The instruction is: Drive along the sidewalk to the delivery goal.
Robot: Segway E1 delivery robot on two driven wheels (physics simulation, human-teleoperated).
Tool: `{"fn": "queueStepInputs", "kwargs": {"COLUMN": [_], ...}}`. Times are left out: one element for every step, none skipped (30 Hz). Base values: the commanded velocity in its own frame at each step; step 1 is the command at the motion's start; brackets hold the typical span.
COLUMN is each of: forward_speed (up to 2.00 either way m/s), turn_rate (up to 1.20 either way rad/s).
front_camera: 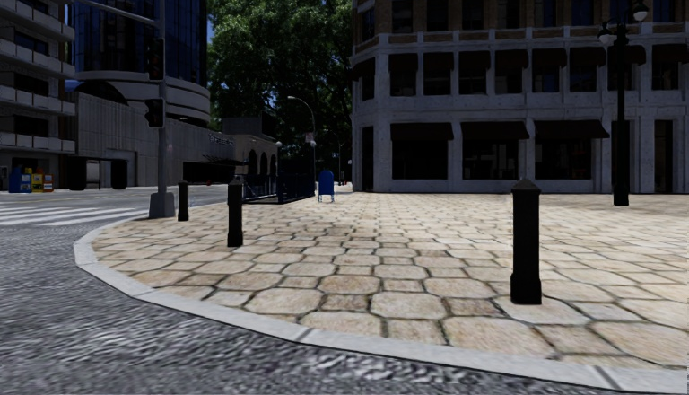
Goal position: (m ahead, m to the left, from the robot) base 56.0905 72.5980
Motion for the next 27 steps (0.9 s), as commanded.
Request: {"fn": "queueStepInputs", "kwargs": {"forward_speed": [2.00, 2.00, 2.00, 2.00, 2.00, 2.00, 2.00, 2.00, 2.00, 2.00, 2.00, 2.00, 1.99, 1.99, 1.87, 1.67, 1.42, 1.42, 1.31, 1.26, 1.24, 1.24, 1.24, 1.24, 1.24, 1.24, 1.24], "turn_rate": [0.00, 0.00, 0.00, 0.00, 0.00, 0.00, 0.00, 0.00, 0.00, 0.00, 0.00, 0.00, 0.00, 0.00, 0.00, 0.00, 0.00, 0.00, 0.00, 0.00, 0.00, 0.00, 0.00, 0.00, 0.00, 0.00, 0.00]}}
